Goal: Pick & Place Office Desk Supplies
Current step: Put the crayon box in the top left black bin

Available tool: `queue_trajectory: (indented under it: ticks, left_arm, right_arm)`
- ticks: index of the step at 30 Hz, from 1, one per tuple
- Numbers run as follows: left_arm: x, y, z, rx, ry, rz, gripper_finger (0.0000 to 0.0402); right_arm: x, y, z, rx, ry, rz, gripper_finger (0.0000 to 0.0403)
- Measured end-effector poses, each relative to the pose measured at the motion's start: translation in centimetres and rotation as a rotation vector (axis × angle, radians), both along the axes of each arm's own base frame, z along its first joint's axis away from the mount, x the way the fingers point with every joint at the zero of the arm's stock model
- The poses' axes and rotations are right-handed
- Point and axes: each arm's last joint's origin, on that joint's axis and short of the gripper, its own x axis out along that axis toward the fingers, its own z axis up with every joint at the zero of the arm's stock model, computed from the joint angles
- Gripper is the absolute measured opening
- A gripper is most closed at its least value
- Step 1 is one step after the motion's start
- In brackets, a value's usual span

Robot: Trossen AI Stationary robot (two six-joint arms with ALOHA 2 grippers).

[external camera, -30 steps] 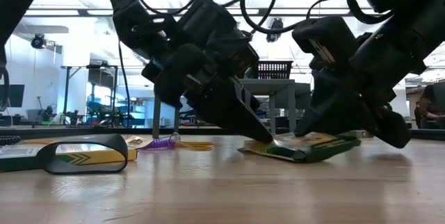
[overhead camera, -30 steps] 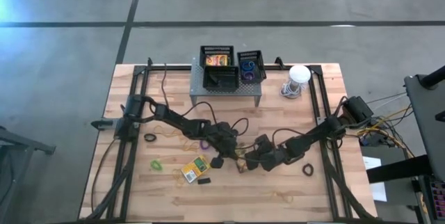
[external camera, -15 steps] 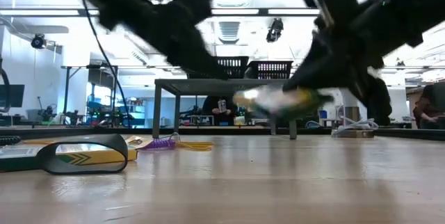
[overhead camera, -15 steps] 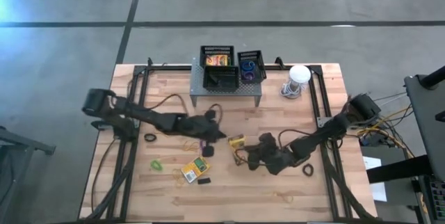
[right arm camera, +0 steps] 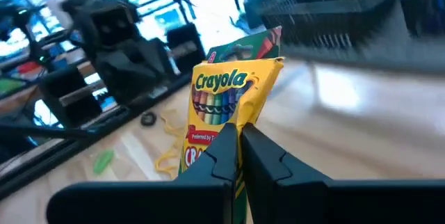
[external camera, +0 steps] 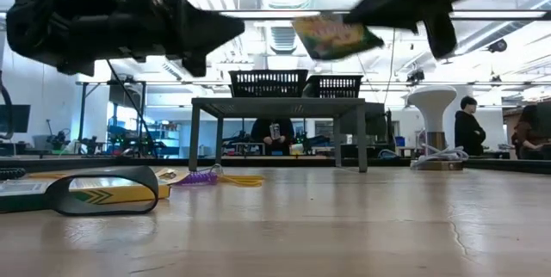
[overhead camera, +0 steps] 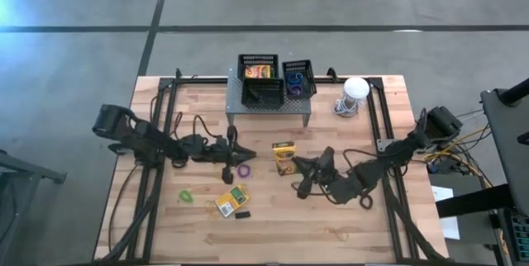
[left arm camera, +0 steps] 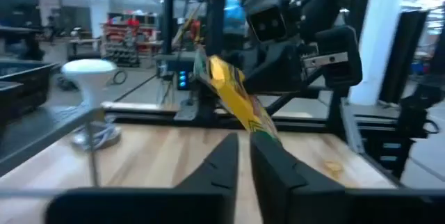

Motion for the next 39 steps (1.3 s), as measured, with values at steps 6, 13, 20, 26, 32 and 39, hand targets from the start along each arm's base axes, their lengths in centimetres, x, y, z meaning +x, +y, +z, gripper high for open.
queue_trajectory:
  ticks: [6, 13, 20, 26, 32, 39]
  left_arm:
    - [3.0, -0.4, 0.8, -0.041, -0.021, -0.044, 0.0144]
    - [5.0, -0.6, 1.4, -0.083, 0.020, -0.049, 0.0222]
    - [5.4, -0.7, 1.6, -0.077, 0.034, -0.054, 0.0184]
    - [5.3, -1.2, 1.4, -0.020, 0.046, -0.068, 0.0084]
    - [5.2, -1.4, 1.0, 0.014, 0.111, -0.072, 0.0026]
    - [4.0, -1.2, -0.6, 0.033, 0.432, -0.039, 0.0034]
  right_arm:
    - [2.1, 0.4, 1.9, -0.174, 0.051, -0.018, 0.0008]
    - [3.9, 1.2, 3.3, -0.286, 0.109, -0.054, 0.0008]
    - [4.8, 1.5, 3.3, -0.306, 0.124, -0.056, 0.0008]
    - [5.3, 1.5, 3.3, -0.315, 0.133, -0.061, 0.0008]
    - [5.2, 1.4, 3.2, -0.340, 0.163, 0.011, 0.0012]
    - [3.1, 0.5, 6.0, -0.165, 0.306, 0.167, 0.0073]
